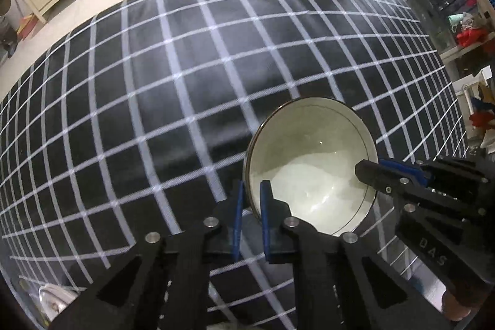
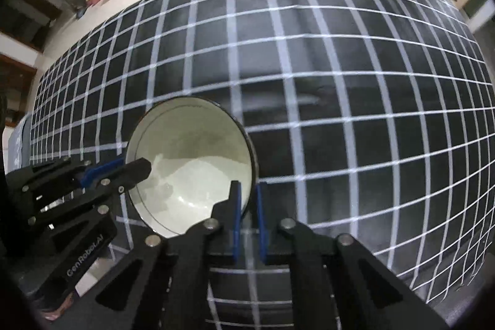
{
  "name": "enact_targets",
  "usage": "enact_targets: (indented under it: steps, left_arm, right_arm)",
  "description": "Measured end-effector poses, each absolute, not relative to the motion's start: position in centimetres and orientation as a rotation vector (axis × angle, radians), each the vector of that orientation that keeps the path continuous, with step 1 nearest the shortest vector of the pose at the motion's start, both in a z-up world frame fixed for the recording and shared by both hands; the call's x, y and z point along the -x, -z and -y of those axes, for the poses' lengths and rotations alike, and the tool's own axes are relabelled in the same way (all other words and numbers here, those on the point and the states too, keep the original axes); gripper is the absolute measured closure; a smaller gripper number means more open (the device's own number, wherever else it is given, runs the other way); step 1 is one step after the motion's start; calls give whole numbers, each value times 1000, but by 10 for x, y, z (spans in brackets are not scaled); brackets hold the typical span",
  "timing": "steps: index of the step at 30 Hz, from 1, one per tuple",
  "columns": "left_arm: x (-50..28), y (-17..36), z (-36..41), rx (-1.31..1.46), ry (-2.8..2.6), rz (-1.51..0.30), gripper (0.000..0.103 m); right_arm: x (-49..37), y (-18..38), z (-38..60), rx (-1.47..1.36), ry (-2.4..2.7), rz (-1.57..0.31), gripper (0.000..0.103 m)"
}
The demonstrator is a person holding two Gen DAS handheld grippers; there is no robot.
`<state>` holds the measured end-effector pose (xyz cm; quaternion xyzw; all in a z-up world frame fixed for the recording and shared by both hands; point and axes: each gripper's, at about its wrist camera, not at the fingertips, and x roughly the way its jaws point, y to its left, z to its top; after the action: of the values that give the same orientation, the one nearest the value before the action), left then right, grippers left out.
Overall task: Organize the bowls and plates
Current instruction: 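Lift and carry the green-patterned bowl with the right tool over the white bowls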
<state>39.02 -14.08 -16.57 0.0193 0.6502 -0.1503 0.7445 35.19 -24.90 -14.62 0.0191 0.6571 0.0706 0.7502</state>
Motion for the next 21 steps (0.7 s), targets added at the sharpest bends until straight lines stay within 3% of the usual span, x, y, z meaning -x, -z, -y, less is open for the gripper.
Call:
enact_targets:
  steps: [21]
  left_arm:
    - [-322, 181, -11, 65, 225, -1452, 93]
  right_arm:
    - [-303, 152, 126, 77, -213, -1474, 90]
